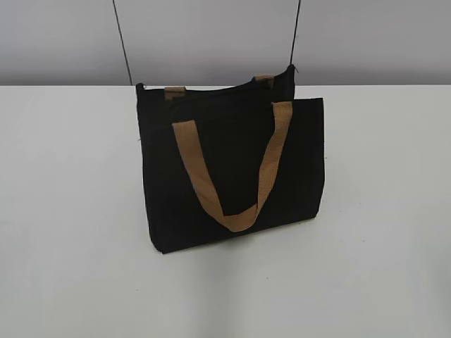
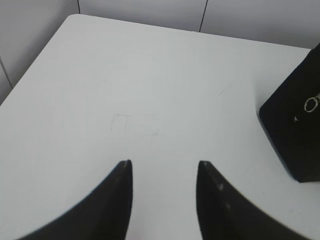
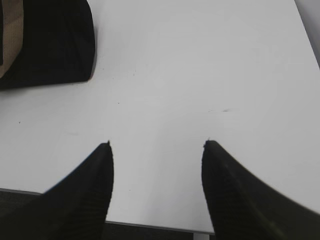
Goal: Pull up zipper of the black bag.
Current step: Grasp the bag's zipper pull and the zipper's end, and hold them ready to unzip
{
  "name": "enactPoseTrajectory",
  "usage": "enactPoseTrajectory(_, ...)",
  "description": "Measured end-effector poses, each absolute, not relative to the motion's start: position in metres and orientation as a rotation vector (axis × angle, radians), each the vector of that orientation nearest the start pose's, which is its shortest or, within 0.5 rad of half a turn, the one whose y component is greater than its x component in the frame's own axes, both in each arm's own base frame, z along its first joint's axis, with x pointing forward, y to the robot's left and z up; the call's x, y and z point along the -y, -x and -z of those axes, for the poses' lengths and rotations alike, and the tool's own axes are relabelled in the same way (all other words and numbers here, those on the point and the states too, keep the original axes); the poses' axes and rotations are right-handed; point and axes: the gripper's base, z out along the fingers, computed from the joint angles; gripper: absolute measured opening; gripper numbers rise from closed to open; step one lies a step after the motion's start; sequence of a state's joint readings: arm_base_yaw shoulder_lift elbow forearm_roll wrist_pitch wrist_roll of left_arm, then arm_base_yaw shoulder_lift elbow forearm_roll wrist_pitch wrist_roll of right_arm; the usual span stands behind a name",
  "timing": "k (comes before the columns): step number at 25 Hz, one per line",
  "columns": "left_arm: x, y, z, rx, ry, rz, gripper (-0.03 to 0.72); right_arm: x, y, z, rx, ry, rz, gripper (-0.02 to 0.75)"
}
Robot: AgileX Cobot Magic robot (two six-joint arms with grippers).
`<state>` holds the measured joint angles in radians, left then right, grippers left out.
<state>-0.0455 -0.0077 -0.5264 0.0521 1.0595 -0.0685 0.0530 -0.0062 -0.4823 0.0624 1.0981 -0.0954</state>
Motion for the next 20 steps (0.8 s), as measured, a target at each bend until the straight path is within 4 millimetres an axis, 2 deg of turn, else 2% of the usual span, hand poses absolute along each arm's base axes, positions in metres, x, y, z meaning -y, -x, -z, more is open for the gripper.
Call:
enactPoseTrajectory(3,-0.001,0.003,-0.293,-1.995,-0.025,0.023,0.309,-0.005,0.006,-0.269,-2.086,0.159,-0.05,0.442)
enactPoseTrajectory(6,0.005,-0.008,-0.31,-1.919,-0.117,0.046,0.308,-0.005,0.006,-0.269,-2.086,0.158,-0.05,0.442)
enactPoseTrajectory(13,0.012,-0.048,-0.336,-1.735,-0.16,0.12,0.307,-0.005,0.006,-0.269,-2.086,0.159,-0.05,0.442)
enactPoseTrajectory(20,0.026,-0.101,-0.338,-1.743,-0.227,0.192,0.307,-0.005,0.006,-0.269,-2.086,0.158,-0.05,0.442)
